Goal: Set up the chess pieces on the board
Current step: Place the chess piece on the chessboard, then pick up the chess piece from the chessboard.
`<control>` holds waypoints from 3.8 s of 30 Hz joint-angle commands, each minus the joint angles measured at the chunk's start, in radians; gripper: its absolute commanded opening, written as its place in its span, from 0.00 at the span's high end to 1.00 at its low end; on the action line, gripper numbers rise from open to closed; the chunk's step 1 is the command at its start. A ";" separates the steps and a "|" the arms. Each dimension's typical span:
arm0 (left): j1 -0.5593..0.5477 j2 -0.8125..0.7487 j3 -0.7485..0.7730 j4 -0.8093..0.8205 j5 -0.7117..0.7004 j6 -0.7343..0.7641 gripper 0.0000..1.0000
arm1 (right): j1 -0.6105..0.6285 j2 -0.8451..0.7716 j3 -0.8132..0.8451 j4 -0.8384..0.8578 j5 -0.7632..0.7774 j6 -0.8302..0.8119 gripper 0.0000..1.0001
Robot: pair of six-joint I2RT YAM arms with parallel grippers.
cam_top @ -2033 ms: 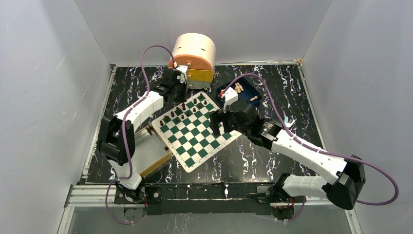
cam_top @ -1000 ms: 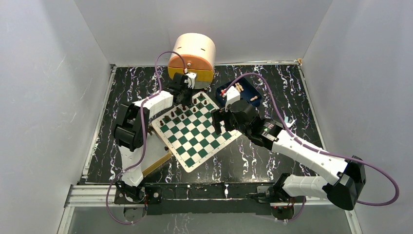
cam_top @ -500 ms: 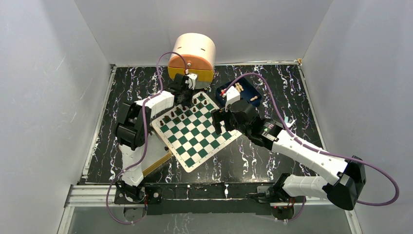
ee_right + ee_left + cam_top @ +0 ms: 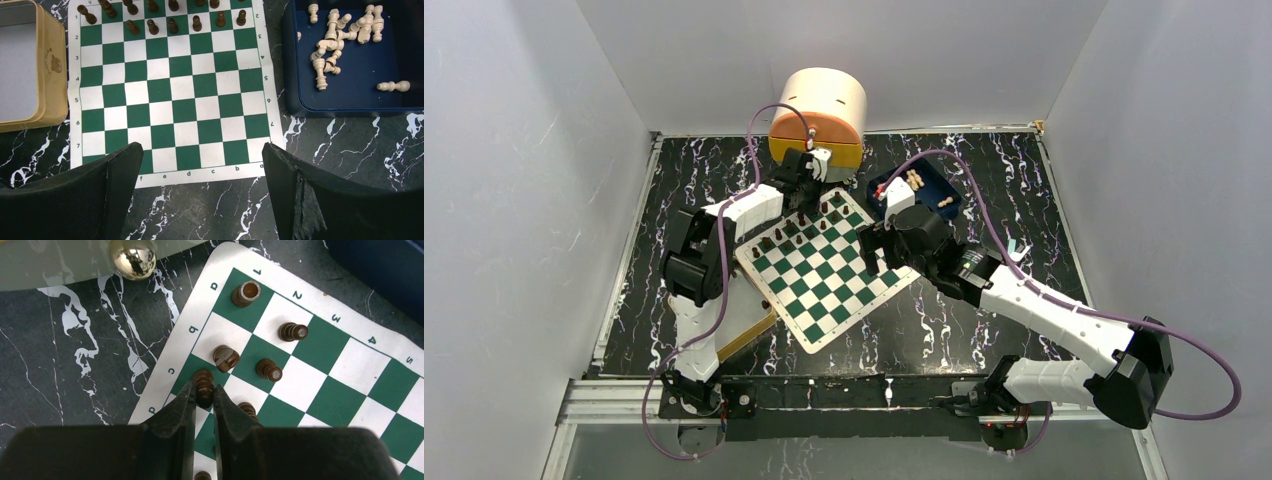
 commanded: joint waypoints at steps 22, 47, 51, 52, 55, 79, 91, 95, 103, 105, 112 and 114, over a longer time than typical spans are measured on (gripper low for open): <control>-0.007 0.023 0.050 -0.043 -0.025 0.038 0.98 | -0.005 0.010 0.010 0.051 0.030 -0.019 0.01; -0.006 0.038 0.067 -0.068 -0.011 0.042 0.97 | -0.007 0.028 0.018 0.054 0.026 -0.026 0.01; -0.007 0.032 0.067 -0.068 -0.046 0.044 0.94 | -0.008 0.033 0.018 0.054 0.026 -0.025 0.01; -0.007 0.032 0.068 -0.068 -0.048 0.045 0.91 | -0.007 0.034 0.017 0.055 0.024 -0.024 0.01; -0.007 0.033 0.071 -0.070 -0.050 0.044 0.83 | -0.007 0.035 0.014 0.057 0.023 -0.022 0.01; -0.004 -0.325 0.059 -0.299 -0.387 -0.279 0.63 | -0.011 0.012 -0.002 0.077 0.004 -0.017 0.01; 0.108 -0.701 -0.300 -0.465 -0.493 -0.692 0.63 | -0.012 -0.002 -0.026 0.106 -0.046 -0.013 0.01; 0.168 -0.784 -0.440 -0.462 -0.530 -0.795 0.70 | -0.012 -0.004 -0.025 0.109 -0.052 -0.016 0.02; 0.270 -0.836 -0.630 -0.330 -0.428 -0.824 0.78 | -0.011 -0.003 -0.014 0.098 -0.051 -0.017 0.01; 0.274 -0.837 -0.664 -0.303 -0.439 -0.822 0.80 | -0.013 0.001 -0.013 0.100 -0.055 -0.014 0.01; 0.287 -0.826 -0.748 -0.228 -0.400 -0.817 0.84 | -0.011 0.017 -0.008 0.100 -0.061 -0.013 0.01; 0.287 -0.828 -0.768 -0.204 -0.393 -0.816 0.84 | -0.012 0.022 -0.003 0.101 -0.063 -0.012 0.01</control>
